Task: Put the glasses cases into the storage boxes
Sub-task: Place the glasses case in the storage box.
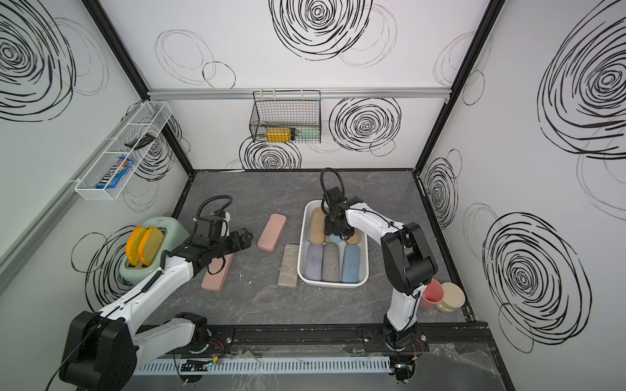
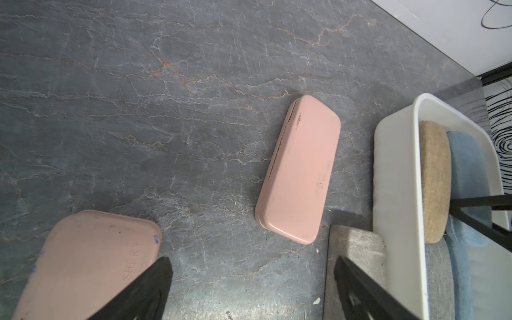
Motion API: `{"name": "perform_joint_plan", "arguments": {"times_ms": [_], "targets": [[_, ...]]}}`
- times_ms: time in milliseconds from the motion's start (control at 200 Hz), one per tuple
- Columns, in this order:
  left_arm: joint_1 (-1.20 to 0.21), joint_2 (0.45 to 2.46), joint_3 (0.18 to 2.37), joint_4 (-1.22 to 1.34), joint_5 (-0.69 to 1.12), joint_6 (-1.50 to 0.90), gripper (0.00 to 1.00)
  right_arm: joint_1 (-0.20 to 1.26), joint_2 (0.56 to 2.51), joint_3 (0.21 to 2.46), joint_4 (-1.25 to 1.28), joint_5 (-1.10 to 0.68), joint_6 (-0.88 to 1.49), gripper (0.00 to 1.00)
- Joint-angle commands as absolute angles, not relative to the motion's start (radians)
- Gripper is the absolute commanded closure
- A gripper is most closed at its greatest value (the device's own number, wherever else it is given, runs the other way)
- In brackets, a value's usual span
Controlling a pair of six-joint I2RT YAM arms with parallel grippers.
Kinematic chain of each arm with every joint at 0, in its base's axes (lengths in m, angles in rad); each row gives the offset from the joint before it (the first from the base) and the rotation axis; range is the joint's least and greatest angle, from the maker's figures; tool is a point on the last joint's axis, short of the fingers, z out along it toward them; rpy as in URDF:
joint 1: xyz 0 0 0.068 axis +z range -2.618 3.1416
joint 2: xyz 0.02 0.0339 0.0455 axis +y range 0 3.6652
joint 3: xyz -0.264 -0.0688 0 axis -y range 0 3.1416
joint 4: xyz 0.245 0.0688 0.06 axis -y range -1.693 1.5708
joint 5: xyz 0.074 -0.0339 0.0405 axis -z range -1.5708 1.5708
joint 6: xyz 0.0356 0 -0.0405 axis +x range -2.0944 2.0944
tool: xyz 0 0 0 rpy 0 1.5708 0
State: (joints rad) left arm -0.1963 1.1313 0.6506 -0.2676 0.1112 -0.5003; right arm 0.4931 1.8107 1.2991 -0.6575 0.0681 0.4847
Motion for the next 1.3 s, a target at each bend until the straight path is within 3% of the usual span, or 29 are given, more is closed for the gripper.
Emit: {"name": "perform_joint_plan", "arguments": {"times_ms": [0, 550, 861, 1291], "targets": [[-0.197, 1.122, 0.666, -0.256, 0.099, -0.486, 0.04, 0.513, 1.849, 1.337, -0.638, 0.032, 0.475, 0.47], [-0.209, 1.113, 0.663, -0.26, 0.101, -0.486, 0.04, 0.54, 1.874, 1.381, -0.647, 0.004, 0.512, 0.4], [-0.236, 1.103, 0.663, -0.267, 0.078, -0.486, 0.04, 0.528, 1.863, 1.421, -0.697, 0.063, 0.518, 0.17], [-0.319, 1.063, 0.679, -0.369, -0.124, -0.51, 0.04, 0.577, 1.763, 1.496, -0.808, 0.158, 0.54, 0.01]]}}
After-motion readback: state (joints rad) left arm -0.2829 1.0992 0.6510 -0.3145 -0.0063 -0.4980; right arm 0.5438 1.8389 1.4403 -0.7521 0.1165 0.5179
